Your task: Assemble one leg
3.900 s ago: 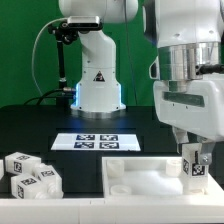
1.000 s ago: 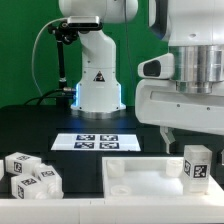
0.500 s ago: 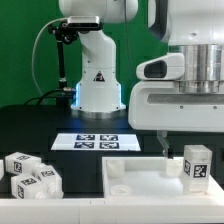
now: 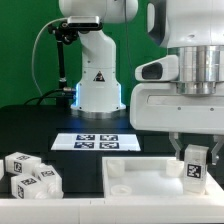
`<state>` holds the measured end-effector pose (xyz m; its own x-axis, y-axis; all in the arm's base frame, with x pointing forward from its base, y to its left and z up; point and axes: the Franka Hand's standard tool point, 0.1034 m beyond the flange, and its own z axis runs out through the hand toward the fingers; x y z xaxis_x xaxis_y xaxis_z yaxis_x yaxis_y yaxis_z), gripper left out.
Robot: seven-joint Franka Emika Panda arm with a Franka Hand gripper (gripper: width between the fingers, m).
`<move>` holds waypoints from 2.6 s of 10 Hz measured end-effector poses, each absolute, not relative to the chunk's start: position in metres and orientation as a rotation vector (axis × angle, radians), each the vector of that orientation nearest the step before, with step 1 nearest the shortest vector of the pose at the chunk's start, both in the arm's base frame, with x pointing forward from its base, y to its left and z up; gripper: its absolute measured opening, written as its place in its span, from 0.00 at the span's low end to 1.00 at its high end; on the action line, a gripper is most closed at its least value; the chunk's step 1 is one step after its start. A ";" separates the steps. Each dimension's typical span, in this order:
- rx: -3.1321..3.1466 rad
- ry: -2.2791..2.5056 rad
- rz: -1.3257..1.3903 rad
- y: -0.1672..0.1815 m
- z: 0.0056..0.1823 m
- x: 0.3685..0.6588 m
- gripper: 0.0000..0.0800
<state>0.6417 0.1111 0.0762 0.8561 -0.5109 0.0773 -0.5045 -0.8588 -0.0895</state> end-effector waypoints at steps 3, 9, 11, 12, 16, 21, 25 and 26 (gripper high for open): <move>-2.792 1.263 -0.132 0.110 0.076 0.641 0.36; -2.205 2.040 -0.029 0.109 0.074 0.639 0.36; -2.499 1.722 -0.068 0.114 0.073 0.636 0.61; -2.659 1.489 -0.088 0.116 0.073 0.636 0.61; -2.895 1.001 -0.113 0.116 0.072 0.635 0.81; -3.052 0.503 -0.136 0.111 0.069 0.638 0.70; -2.949 0.889 -0.124 0.112 0.068 0.638 0.36; -2.886 1.063 -0.118 0.112 0.068 0.638 0.36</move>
Offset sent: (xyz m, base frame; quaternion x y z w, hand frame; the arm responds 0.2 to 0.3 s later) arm -0.0070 -0.0104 -0.0018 -0.0330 0.0044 0.3894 0.9205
